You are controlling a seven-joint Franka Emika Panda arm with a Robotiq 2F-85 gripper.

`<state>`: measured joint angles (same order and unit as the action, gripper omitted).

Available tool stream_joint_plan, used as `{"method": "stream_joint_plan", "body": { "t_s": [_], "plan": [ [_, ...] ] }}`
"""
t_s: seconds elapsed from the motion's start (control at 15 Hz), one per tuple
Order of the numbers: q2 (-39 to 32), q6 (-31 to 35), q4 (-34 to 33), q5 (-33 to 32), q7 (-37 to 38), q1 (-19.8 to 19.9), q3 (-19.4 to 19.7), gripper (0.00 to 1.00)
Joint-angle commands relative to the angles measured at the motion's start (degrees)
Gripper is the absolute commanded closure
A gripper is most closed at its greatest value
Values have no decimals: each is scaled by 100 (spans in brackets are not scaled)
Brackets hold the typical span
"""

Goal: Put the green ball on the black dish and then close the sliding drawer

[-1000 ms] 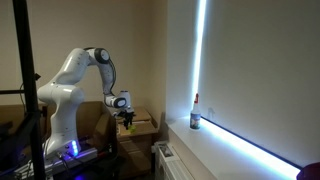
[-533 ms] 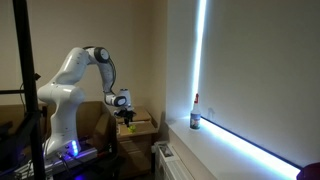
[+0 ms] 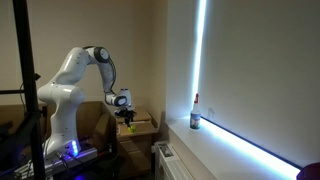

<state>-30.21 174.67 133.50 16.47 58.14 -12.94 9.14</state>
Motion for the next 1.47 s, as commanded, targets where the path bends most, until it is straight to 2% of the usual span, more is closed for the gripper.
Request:
{"method": "stream_joint_plan", "body": {
  "t_s": [0.0, 0.33, 0.4, 0.53, 0.6, 0.67, 0.73, 0.93, 1.0, 1.13, 1.2, 1.4],
  "plan": [
    [-125, -74, -98, 49, 21, 35, 35, 0],
    [-22, -49, -44, 134, -107, 327, -195, 0],
    [-32, -194, -101, 189, -187, 531, -381, 0],
    [-198, -576, -342, 446, -537, 1317, -1121, 0],
    [-333, -709, -437, 500, -566, 1330, -1115, 0],
    [-370, -808, -498, 680, -739, 1599, -1356, 0],
    [-144, -585, -239, 510, -458, 1073, -926, 0],
    [-280, -679, -417, 691, -678, 1379, -1154, 0],
    [-248, -553, -344, 651, -537, 1190, -1050, 0],
    [-207, -393, -277, 681, -407, 1054, -948, 0],
    [-235, -484, -337, 727, -407, 1126, -957, 0],
    [-308, -484, -369, 580, -125, 770, -603, 0]
  ]
}}
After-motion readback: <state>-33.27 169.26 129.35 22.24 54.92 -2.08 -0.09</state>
